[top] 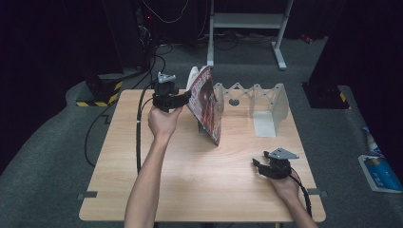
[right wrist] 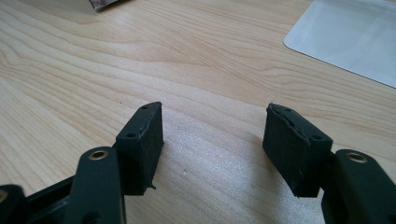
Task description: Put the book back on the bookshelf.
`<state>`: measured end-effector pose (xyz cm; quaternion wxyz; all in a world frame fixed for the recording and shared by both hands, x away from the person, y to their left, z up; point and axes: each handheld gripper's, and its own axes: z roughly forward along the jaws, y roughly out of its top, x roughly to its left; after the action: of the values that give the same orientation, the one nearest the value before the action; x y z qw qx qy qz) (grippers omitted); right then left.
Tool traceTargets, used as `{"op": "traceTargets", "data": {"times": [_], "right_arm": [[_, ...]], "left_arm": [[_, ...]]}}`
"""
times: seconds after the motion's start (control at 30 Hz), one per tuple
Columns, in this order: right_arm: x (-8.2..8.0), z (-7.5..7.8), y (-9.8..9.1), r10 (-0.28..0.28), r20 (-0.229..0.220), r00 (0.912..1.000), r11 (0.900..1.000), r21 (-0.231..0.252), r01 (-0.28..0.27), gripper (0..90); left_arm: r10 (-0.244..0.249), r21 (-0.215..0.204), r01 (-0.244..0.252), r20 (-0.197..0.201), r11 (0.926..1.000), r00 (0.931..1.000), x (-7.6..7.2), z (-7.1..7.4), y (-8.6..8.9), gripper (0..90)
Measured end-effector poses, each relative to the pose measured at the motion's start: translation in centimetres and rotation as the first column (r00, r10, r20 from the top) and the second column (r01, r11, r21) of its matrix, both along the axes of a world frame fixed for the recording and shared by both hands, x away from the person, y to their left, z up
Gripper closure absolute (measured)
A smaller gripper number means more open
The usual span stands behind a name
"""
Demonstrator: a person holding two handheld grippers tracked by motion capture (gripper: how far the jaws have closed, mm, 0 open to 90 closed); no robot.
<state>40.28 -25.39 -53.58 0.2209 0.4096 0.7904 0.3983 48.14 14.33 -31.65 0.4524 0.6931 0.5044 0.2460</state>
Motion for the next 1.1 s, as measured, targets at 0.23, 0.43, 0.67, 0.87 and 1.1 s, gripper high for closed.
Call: {"op": "traceTargets", "data": {"times": [0.23,0.43,0.67,0.87,1.1], "right_arm": [[0.0,0.0,0.0,0.0,0.0,1.0,1.0,0.0,0.0,37.9],[0.0,0.0,0.0,0.0,0.0,1.0,1.0,0.0,0.0,37.9],[0.0,0.0,0.0,0.0,0.0,1.0,1.0,0.0,0.0,37.9],[0.0,0.0,0.0,0.0,0.0,1.0,1.0,0.0,0.0,37.9],[0.0,0.0,0.0,0.0,0.0,1.0,1.0,0.0,0.0,37.9]], "left_arm": [[0.004,-0.005,-0.004,0.002,1.0,1.0,-0.4,-0.1,0.6,47.6],[0.007,-0.008,-0.007,0.006,0.9999,1.0,-0.7,-0.1,0.8,47.6],[0.01,-0.011,-0.009,0.009,0.9999,0.9999,-0.9,0.1,1.0,47.6],[0.015,-0.014,-0.015,0.012,0.9998,0.9998,-1.1,0.1,1.4,47.5],[0.018,-0.015,-0.018,0.021,0.9997,0.9996,-1.5,0.2,1.7,47.5]]}}
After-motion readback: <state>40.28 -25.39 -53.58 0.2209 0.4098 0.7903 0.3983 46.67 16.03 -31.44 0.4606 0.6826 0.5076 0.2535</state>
